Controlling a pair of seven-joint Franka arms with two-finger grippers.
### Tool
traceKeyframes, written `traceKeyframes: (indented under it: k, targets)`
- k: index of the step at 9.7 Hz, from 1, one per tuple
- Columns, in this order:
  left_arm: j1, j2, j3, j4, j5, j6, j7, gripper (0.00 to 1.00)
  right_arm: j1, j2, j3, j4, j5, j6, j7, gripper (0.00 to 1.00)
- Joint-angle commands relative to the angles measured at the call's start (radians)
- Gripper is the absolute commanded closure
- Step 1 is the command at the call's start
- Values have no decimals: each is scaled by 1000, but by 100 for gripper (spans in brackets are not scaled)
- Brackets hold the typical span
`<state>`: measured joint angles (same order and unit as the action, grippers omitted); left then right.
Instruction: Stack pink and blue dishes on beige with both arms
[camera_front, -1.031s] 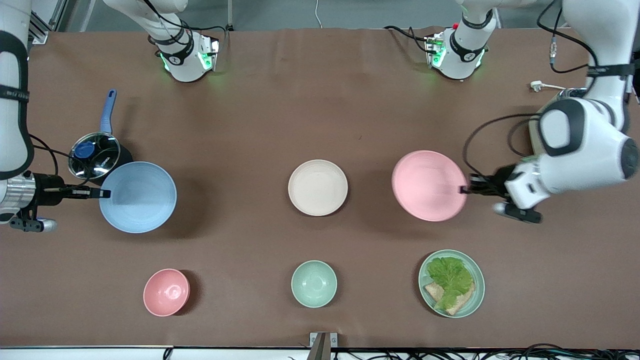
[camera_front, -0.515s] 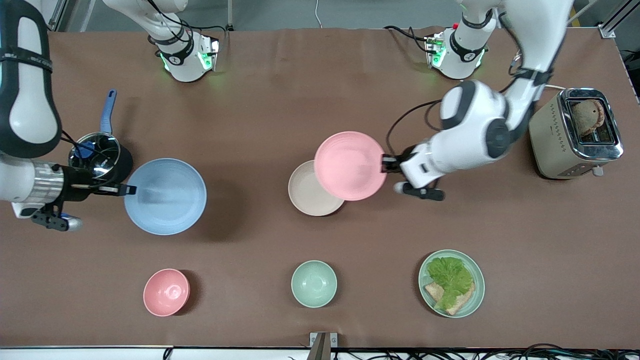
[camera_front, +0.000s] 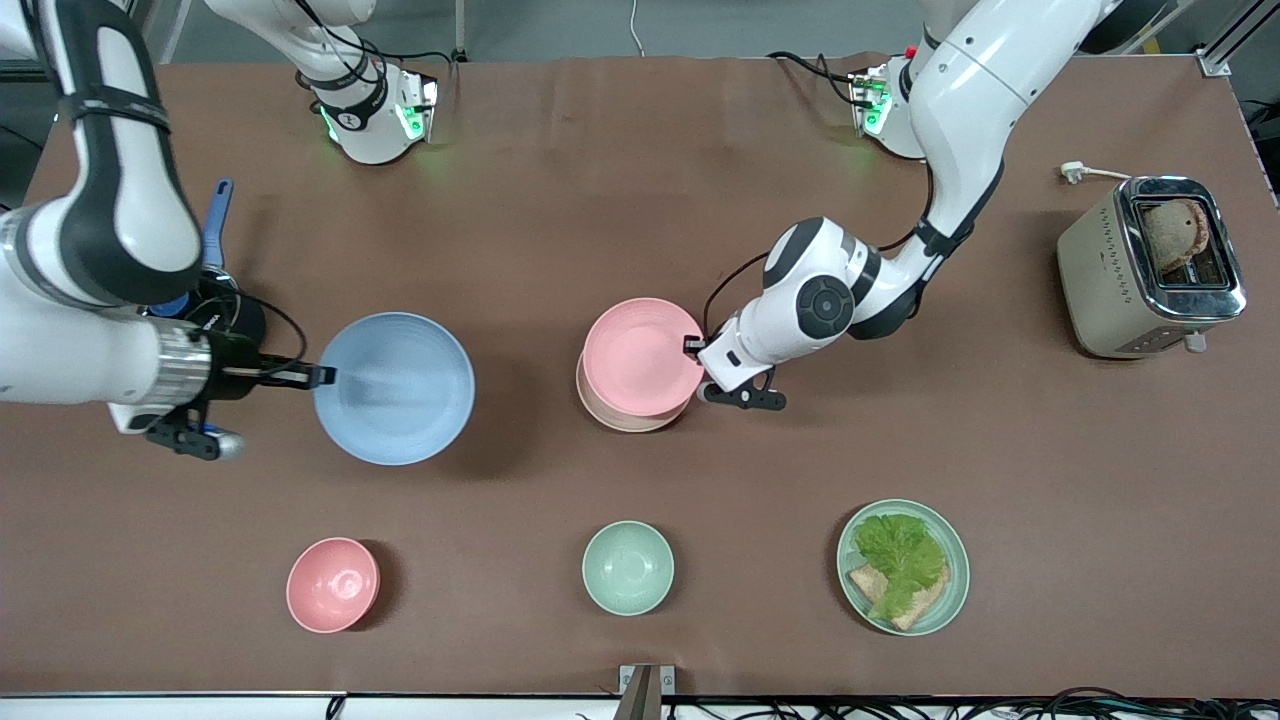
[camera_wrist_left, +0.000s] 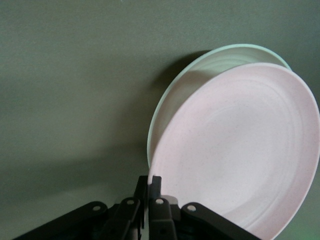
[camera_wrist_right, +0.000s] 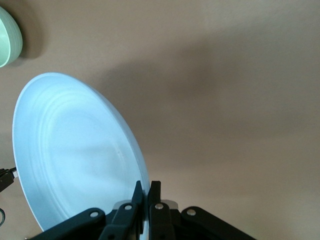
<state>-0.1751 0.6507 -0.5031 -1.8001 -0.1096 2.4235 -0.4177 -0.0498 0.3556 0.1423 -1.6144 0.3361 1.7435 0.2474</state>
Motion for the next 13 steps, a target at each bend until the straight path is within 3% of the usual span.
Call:
traceKeyframes:
  k: [1,4,5,6,7,9,12,13]
  targets:
    - [-27,58,0,50,47,-3,-53,97,-5,-46,58,-103,-11,70,47,99]
    - [-46,92,0,74,203,-3,-172,89,-2,-52,138,-183,0,129,79,99]
    - [-50,98,0,79,224,-3,-194,57,-2,-52,169,-218,1,180,98,99]
    - [-44,101,1,94,228,-3,-185,3,-2,-50,196,-241,3,218,127,99]
    - [-31,90,0,99,226,-3,-185,0,-1,-50,224,-255,1,243,150,99]
    - [18,-30,-5,91,216,-59,-184,0,-1,-47,279,-303,3,292,165,99]
    - [124,-296,6,91,217,-368,-173,0,13,-40,417,-419,23,571,254,98]
    - [150,-362,47,93,222,-404,-124,0,27,-23,433,-439,23,618,259,98]
